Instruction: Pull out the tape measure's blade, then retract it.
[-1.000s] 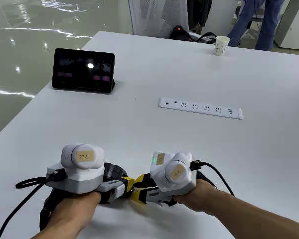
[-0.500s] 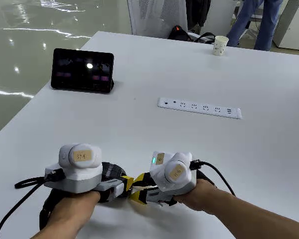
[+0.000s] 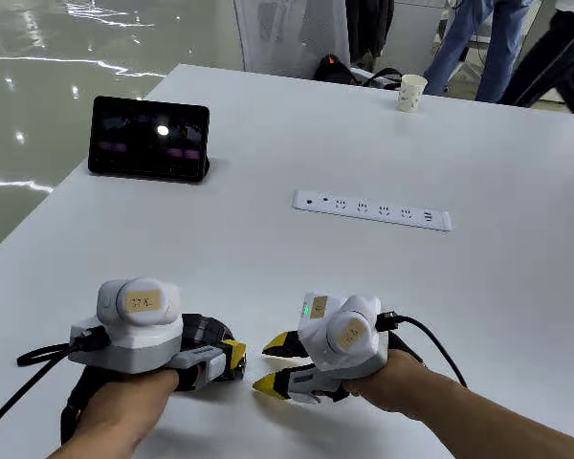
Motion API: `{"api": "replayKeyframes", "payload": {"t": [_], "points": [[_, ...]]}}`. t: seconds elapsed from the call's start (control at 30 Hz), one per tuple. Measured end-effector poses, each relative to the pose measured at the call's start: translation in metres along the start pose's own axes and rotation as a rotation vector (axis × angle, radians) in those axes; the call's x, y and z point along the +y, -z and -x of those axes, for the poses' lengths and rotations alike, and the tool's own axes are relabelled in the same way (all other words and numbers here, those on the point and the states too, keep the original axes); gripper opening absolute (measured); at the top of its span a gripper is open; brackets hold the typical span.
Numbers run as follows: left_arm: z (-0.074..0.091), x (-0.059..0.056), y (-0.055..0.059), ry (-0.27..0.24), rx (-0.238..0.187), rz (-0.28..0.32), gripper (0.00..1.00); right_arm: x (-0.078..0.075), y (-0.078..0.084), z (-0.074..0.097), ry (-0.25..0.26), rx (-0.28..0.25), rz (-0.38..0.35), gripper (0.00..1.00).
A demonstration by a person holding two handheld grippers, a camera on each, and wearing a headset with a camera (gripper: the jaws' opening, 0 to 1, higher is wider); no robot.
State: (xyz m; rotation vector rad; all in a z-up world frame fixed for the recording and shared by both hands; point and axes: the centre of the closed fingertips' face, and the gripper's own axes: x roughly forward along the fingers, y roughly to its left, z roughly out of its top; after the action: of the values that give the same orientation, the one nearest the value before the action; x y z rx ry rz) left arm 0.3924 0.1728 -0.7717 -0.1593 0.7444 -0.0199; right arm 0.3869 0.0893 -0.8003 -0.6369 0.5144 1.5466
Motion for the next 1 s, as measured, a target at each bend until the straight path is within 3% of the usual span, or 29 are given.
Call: {"api": "replayKeyframes", "payload": {"t": [0.4, 1.0], "points": [[0.016, -0.001, 0.004, 0.019, -0.007, -0.052, 0.65, -0.001, 0.017, 0.026, 0.058, 0.017, -0.040, 0.29], [0.032, -0.001, 0.016, 0.061, -0.001, -0.110, 0.68, 0.013, 0.042, 0.063, 0.133, 0.027, -0.138, 0.36]]}}
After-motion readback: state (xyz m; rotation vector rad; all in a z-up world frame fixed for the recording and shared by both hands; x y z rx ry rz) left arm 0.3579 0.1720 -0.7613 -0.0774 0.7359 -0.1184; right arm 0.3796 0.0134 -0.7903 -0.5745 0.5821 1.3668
